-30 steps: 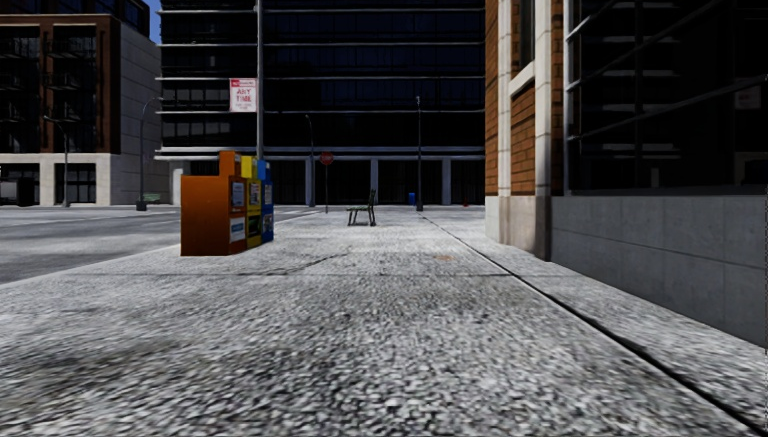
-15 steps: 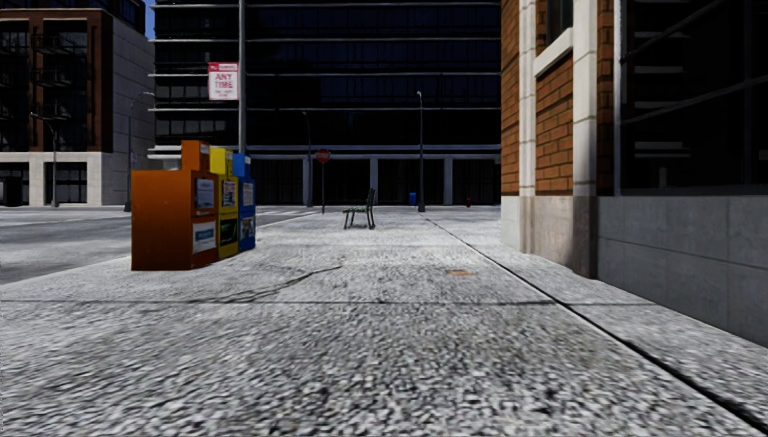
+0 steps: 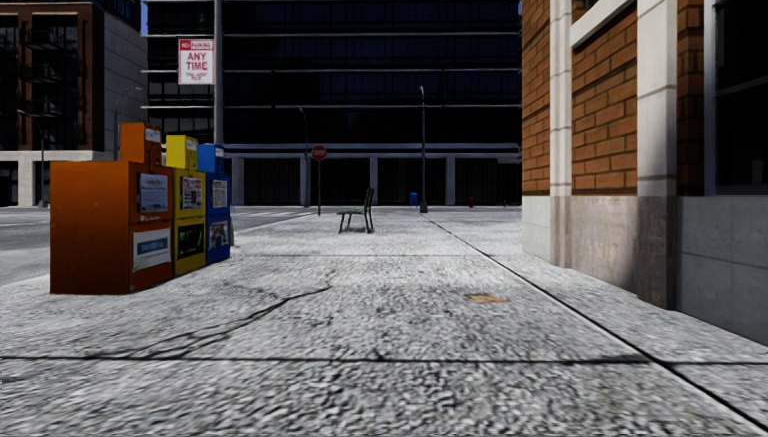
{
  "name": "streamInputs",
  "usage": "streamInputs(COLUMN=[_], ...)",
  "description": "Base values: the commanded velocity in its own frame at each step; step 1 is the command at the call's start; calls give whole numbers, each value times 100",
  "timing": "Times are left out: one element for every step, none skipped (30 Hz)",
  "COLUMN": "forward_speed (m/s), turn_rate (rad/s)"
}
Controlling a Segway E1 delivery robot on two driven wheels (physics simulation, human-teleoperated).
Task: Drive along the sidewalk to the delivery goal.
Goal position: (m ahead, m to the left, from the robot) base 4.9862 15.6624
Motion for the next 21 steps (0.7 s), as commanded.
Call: streamInputs(forward_speed=[200,200,200,200,200,200,200,200,200,200,200,200,200,200,200,200,200,200,200,200,200], turn_rate=[0,0,0,0,0,0,0,0,0,0,0,0,0,0,-5,-81,-120,-120,-120,-120,-38])
